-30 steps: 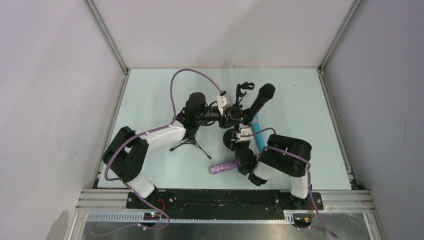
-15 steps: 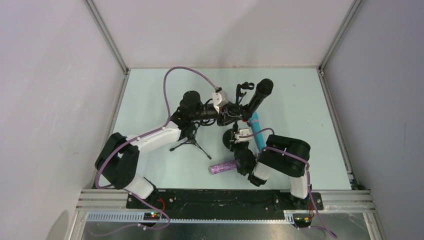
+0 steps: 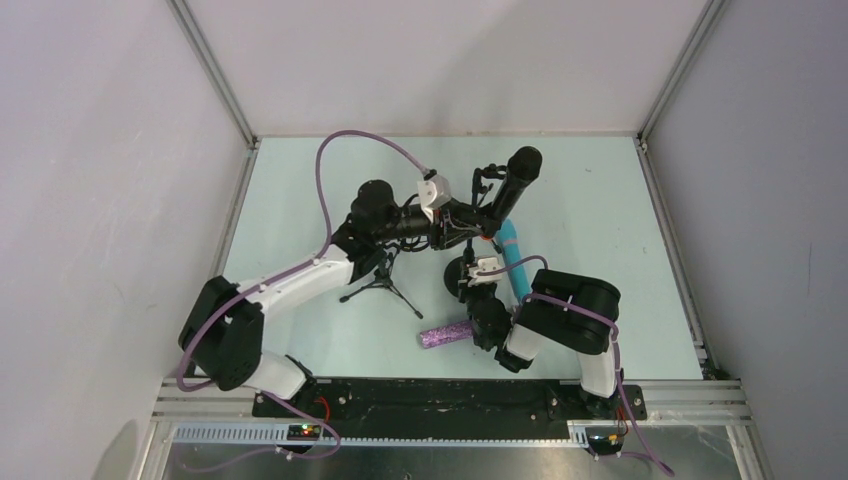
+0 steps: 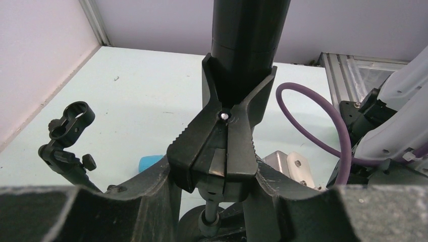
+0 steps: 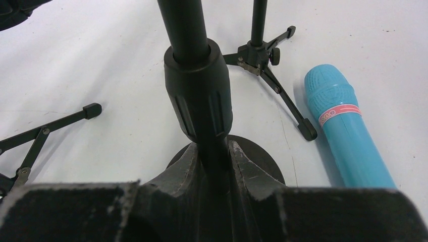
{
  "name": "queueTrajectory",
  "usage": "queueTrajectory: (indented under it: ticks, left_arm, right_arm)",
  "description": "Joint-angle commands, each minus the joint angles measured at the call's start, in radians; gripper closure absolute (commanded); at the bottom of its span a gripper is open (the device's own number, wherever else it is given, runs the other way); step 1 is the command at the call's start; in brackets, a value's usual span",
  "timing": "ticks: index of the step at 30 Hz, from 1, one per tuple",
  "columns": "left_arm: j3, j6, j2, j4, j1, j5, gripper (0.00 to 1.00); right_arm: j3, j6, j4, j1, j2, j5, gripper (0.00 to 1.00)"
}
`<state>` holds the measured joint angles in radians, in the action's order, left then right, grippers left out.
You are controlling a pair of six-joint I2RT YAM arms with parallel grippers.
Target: Attach the microphones to the stand
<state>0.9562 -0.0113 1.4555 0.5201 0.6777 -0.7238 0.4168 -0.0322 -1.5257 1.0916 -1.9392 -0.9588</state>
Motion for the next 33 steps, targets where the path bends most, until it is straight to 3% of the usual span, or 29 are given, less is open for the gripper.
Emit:
queueTrajectory:
  ticks: [1, 33]
  left_arm:
    - [0.110, 0.056, -0.126, 0.157, 0.004, -0.023, 1.00]
    - [0.292, -0.025, -0.153, 0.153, 0.004, 0.134, 1.00]
  right_arm:
    - [-0.009, -0.042, 0.014, -0.012, -0.048, -0.044, 1.00]
    - [-0.058, -0.061, 0.016, -0.013, -0.021, 0.020, 1.00]
